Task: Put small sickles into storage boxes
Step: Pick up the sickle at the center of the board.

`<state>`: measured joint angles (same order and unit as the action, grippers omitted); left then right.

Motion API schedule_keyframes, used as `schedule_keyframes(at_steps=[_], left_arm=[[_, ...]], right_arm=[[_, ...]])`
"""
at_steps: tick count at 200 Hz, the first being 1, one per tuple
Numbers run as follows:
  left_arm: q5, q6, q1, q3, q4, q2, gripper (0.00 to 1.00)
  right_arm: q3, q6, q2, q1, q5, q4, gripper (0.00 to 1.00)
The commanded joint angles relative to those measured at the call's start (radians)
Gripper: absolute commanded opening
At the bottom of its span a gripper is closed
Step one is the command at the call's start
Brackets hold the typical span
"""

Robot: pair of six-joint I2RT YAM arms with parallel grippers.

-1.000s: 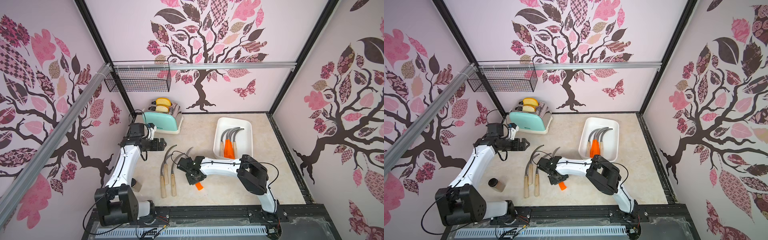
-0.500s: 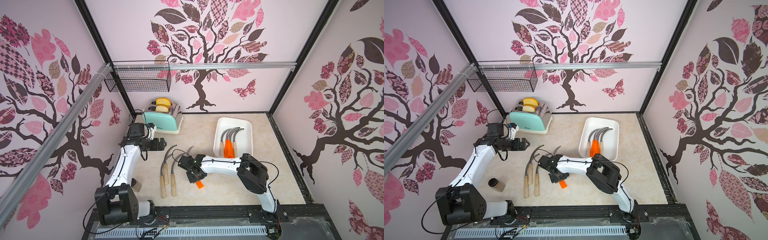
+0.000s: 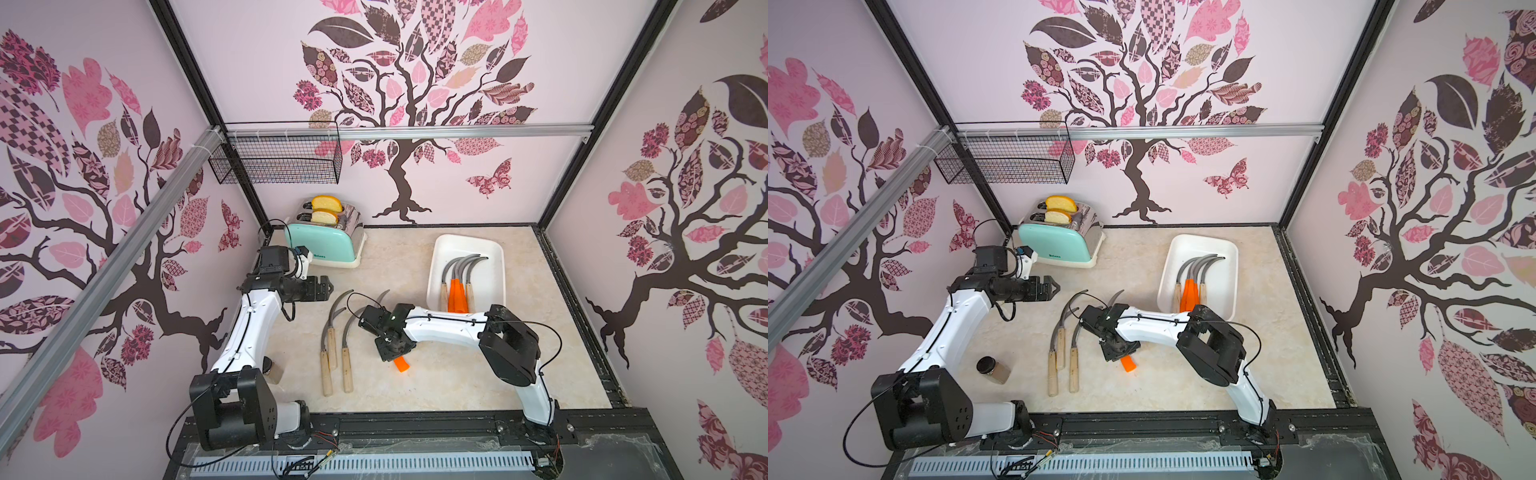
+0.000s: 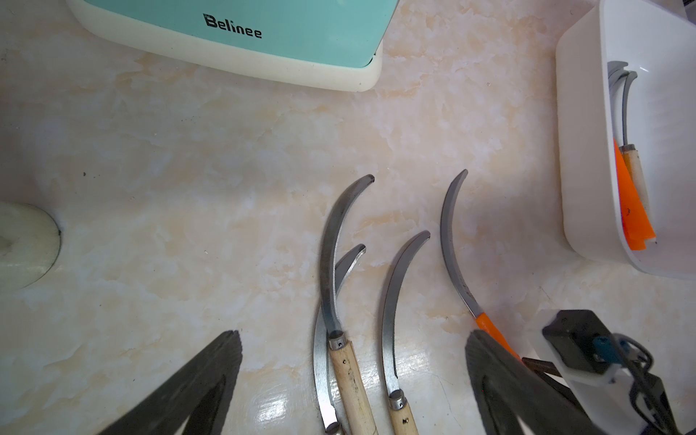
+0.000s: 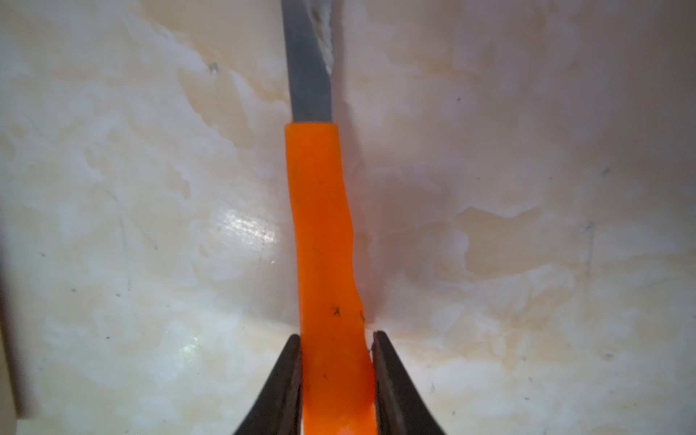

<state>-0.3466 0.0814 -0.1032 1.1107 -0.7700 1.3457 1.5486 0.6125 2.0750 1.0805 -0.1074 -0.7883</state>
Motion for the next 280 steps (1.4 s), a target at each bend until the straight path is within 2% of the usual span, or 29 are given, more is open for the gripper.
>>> schedule_keyframes(at_steps=[1, 49, 201, 280], left_arm=[[-0.017, 0.000, -0.004, 0.021, 0.017, 0.010, 0.97], [-0.016, 0.001, -0.003, 0.019, 0.016, 0.011, 0.97], [-0.014, 0.001, -0.004, 0.024, 0.010, 0.007, 0.97], [-0.014, 0.001, -0.004, 0.034, 0.002, 0.002, 0.97]], right_arm=[[0.036, -0.015, -0.037, -0.006, -0.016, -0.021, 0.00], [0.026, -0.013, -0.032, -0.012, -0.005, -0.006, 0.00], [0.098, -0.047, -0.111, -0.042, -0.076, -0.060, 0.00], [0.127, -0.074, -0.204, -0.130, -0.073, -0.093, 0.00]])
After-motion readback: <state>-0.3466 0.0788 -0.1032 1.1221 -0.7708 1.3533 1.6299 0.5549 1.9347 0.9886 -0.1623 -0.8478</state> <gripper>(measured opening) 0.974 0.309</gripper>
